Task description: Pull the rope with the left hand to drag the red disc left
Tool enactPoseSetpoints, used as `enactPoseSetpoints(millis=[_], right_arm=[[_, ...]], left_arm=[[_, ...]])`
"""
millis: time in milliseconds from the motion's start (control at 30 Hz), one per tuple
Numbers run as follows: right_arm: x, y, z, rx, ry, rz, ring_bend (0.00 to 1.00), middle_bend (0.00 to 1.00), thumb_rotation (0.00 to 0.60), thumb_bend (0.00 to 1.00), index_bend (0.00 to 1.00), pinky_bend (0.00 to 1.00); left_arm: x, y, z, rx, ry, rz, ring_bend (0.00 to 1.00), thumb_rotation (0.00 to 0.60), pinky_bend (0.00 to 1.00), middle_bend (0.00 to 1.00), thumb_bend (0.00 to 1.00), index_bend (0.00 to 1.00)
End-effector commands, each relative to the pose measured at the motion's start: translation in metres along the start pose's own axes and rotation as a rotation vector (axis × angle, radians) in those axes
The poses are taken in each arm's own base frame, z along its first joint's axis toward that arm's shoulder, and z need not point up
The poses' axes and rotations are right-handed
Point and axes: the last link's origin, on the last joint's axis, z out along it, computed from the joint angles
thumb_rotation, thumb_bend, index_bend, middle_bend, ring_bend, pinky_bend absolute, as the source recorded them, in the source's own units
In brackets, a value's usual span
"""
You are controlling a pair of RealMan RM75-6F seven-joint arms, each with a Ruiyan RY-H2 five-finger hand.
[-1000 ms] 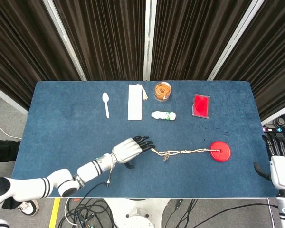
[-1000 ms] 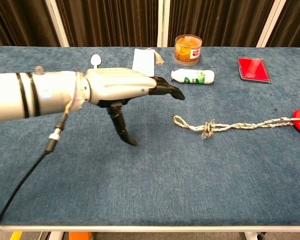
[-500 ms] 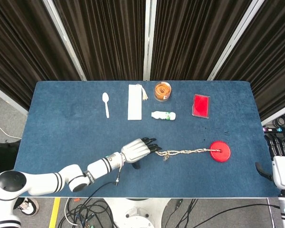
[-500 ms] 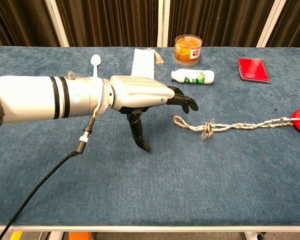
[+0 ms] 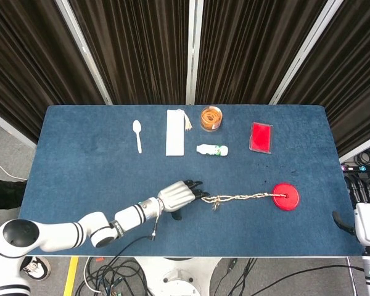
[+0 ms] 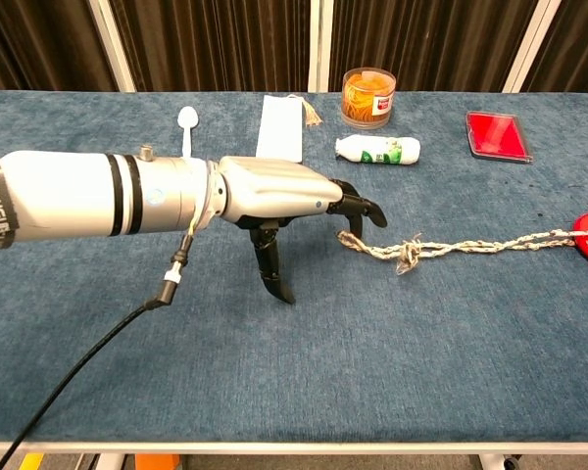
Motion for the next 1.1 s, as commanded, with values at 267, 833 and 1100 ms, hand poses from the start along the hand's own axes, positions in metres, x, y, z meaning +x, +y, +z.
enactPoseSetpoints(millis=[267,833,1100], right_arm=[[-0.0017,0.0010,-0.0005,-0.003,-0.004,0.001,0.00,0.05,0.600,0.22,0.00,0.00],[-0.0032,0.0013,0.0001,-0.008,-0.008,0.000,0.00,0.05,0.600,0.22,0.00,0.00],[-0.0046,0.0028,-0.0002,-0.014,-0.013,-0.001,0.00,0.05,0.600,0.22,0.00,0.00]], left_arm=[[-0.0016,0.0007,0.0006,-0.010,-0.020,-0.008,0.00,0.600,0.15,0.29,0.17,0.10],[0.0013,0.0038,-0.0029,-0.018,0.015,-0.073,0.00,0.600,0.14,0.34,0.21,0.12],[-0.0029,0.0079,-0.0029,-0.037,0.011,-0.084,0.00,0.600,0.14,0.33,0.21,0.12]])
